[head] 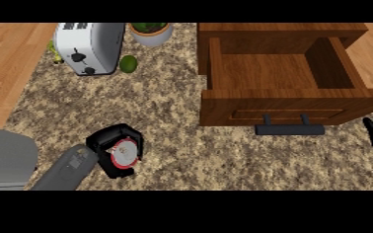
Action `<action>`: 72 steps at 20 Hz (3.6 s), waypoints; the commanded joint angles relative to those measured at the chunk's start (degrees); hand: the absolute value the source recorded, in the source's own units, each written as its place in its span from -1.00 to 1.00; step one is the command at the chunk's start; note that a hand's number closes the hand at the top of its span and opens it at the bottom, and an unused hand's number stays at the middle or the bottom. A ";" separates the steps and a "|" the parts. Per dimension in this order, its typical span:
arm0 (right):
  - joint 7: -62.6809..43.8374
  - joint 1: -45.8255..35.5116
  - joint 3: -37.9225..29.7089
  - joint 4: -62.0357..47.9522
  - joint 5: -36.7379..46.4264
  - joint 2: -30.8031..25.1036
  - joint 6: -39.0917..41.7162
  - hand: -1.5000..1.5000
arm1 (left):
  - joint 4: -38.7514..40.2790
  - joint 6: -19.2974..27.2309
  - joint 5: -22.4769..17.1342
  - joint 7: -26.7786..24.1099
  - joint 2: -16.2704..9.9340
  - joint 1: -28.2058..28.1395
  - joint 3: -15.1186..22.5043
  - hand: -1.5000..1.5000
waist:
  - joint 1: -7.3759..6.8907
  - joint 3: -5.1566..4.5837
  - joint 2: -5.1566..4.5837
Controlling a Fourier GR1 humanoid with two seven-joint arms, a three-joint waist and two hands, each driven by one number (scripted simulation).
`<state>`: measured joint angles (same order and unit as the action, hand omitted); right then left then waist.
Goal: Pick up the can, place it into the drawer and close the drawer
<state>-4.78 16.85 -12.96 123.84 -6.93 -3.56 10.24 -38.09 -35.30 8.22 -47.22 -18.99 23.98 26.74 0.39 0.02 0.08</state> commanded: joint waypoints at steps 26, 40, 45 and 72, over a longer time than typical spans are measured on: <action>0.49 -1.61 -2.70 -1.46 0.34 0.28 0.14 -1.00 | -38.25 49.33 -17.93 44.72 11.22 1.89 -18.96 1.00 | -0.61 0.02 0.06; -1.59 -2.06 -2.87 1.06 0.89 0.96 -0.09 -1.00 | -34.79 56.31 -8.83 62.06 17.72 27.04 -17.72 1.00 | 0.19 0.01 -0.14; -1.84 2.56 -1.26 5.61 0.49 2.72 1.66 -1.00 | -28.06 61.25 -10.54 62.58 18.95 33.32 -14.45 1.00 | 0.93 -0.01 -0.14; -2.58 -7.27 -4.16 -1.45 -0.23 0.41 0.07 -1.00 | 9.44 67.23 -28.98 54.03 18.99 61.23 -6.28 1.00 | 3.21 0.09 -0.89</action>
<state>-6.33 12.04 -15.72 122.96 -6.26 -2.56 11.42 -32.32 32.34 -18.58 8.02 0.00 83.94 19.20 3.51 0.12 -0.76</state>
